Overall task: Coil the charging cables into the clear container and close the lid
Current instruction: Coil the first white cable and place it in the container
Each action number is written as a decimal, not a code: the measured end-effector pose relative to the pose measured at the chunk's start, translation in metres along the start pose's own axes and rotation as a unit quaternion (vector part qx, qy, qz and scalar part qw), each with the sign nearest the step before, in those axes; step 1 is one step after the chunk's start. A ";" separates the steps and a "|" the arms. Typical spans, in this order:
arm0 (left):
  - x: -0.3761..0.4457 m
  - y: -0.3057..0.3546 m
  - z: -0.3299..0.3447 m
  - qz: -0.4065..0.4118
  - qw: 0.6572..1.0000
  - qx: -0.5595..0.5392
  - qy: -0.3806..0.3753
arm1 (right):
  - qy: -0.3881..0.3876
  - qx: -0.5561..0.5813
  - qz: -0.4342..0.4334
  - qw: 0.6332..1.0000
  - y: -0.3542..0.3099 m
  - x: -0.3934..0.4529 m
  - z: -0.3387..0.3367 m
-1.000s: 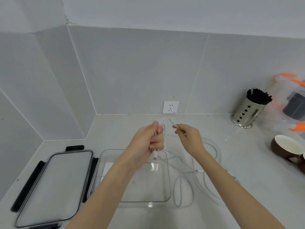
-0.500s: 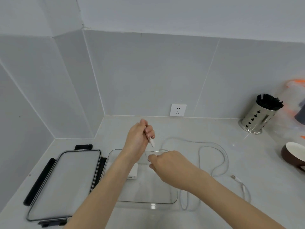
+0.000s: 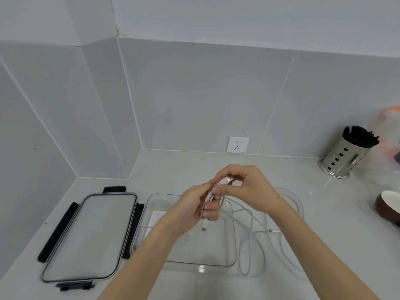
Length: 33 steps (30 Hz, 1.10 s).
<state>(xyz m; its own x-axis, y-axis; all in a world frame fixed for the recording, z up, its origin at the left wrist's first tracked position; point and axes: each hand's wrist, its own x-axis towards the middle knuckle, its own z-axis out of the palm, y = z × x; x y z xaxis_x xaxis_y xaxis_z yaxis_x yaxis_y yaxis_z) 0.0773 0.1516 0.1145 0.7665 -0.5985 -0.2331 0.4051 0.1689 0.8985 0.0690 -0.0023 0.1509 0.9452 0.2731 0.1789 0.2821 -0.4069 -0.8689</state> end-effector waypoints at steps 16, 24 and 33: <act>0.006 -0.016 0.007 -0.008 0.984 0.031 0.174 | 0.065 0.034 0.062 0.995 0.030 -0.005 0.041; -0.003 -0.032 0.006 0.137 0.901 0.348 0.219 | 0.234 0.190 0.095 0.949 0.030 0.003 0.040; -0.011 -0.026 -0.020 0.095 0.879 0.442 0.150 | 0.041 0.114 0.061 0.991 0.026 0.005 0.001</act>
<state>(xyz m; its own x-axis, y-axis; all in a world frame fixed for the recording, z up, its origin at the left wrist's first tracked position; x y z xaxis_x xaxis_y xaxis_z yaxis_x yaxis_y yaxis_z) 0.0684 0.1697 0.0858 0.9289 -0.3699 -0.0151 -0.1898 -0.5107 0.8386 0.0809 -0.0108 0.1286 0.9826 0.1591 0.0957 0.1300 -0.2216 -0.9664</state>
